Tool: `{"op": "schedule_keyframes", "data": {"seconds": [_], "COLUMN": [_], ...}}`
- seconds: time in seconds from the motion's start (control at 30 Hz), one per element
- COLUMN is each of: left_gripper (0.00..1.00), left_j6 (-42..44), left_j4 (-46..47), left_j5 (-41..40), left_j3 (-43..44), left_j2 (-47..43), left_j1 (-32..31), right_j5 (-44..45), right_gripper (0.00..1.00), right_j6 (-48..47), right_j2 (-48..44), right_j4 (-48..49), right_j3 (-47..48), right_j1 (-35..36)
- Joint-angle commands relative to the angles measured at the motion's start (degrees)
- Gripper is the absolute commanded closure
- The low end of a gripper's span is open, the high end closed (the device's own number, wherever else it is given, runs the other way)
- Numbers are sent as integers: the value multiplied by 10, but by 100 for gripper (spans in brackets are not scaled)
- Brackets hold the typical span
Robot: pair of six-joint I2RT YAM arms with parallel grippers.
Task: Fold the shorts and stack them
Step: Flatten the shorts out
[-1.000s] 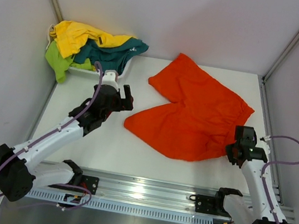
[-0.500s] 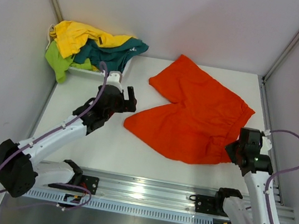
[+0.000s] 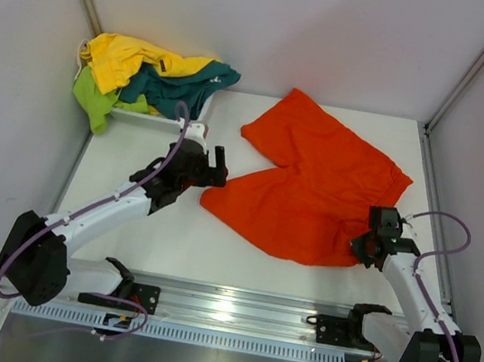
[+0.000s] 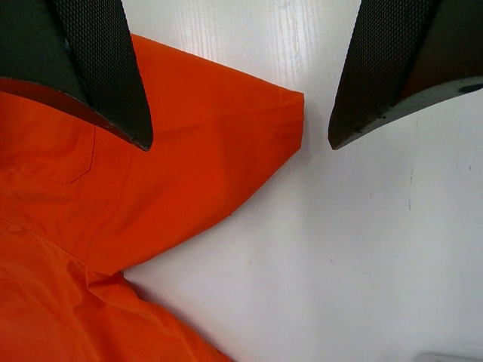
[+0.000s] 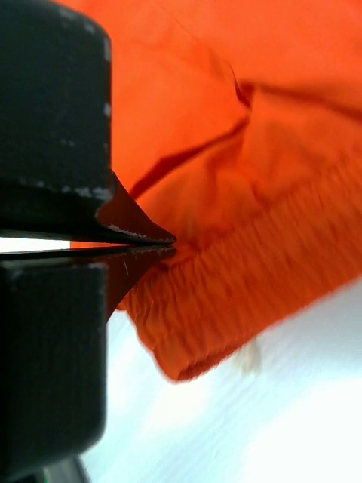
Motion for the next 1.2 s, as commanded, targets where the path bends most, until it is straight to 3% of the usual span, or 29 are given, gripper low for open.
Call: {"op": "schedule_keyframes", "data": {"seconds": [0.0, 0.4, 0.67, 0.83, 0.97, 1.0, 1.17], "left_gripper": [1, 1, 1, 1, 1, 1, 1], "left_j6": [-2, -12, -15, -16, -23, -28, -51], "left_j4": [4, -6, -3, -3, -4, -3, -5], "left_j5": [-25, -23, -19, -19, -8, -4, 12], "left_j3": [16, -24, -37, -44, -46, -54, -87], "left_j2": [-23, -68, -73, -77, -78, -79, -98], "left_j1": [-3, 43, 46, 50, 52, 52, 52], "right_j5": [74, 77, 105, 27, -34, -34, -50], "right_gripper": [100, 100, 100, 85, 63, 55, 42], "right_j6": [45, 28, 4, -127, -192, -206, -232], "right_j2": [-23, 43, 26, 8, 17, 34, 136], "right_j4": [-30, -20, -44, 15, 81, 86, 123], "right_j3": [-12, -51, 22, 91, 123, 131, 200], "right_j1": [6, 15, 31, 49, 87, 110, 182]}}
